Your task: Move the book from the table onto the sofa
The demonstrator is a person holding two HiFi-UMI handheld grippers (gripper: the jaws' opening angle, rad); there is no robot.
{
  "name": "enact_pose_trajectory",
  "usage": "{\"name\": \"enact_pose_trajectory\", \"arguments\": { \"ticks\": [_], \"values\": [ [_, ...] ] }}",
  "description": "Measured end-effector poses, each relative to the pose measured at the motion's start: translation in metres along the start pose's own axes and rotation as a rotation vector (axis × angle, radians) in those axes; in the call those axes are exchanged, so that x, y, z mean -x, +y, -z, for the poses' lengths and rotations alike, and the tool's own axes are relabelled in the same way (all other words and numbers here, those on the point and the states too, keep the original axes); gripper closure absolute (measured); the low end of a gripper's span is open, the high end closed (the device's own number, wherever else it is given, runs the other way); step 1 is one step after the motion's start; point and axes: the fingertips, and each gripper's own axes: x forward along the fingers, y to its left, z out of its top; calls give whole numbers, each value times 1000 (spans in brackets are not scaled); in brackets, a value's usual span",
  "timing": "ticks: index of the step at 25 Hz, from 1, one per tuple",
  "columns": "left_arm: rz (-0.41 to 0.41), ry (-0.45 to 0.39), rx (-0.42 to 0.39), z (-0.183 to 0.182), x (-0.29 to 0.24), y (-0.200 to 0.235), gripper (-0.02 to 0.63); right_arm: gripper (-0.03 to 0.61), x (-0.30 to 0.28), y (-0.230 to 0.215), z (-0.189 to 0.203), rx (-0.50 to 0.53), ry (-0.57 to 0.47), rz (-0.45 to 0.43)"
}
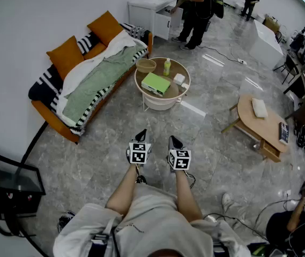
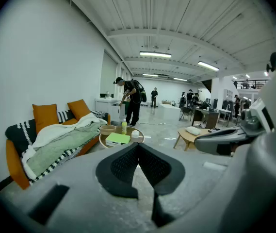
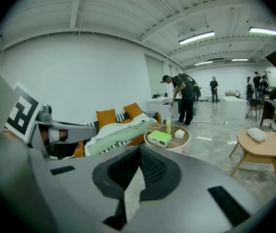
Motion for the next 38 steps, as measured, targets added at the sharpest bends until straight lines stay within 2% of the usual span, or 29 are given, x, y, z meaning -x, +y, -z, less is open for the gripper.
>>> {"name": "enact_pose_trajectory", "arguments": {
  "ticks": [3,7,11,13,17,24,31,35,38],
  "values": [
    [26,-5,5,-5,-16,-1,604,572,-16,-4,-8,13,5,9],
    [28,34,37,15,-24,8,604,572,-37,9,3,1,29,9],
    [77,43,35,26,-32,18,604,572,-61,24,12,3,55,17],
    [94,30,76,19,-31,33,604,572,-71,28,6,5,53,18],
    [107,38,168,26,-30,50,604,572,-77,26,-2,-80,14,-26],
    [82,119,57,43,-46,69,604,572,-113,25,-5,-98,31,-59],
    [15,116,37,30,-82,102,604,572,-170,22,-21,-90,50,-125],
    [6,169,0,24,-111,119,604,572,-216,17,-40,-130,60,-159],
    [-8,195,9,18,-133,131,604,572,-244,15,-54,-138,80,-199]
  ]
}}
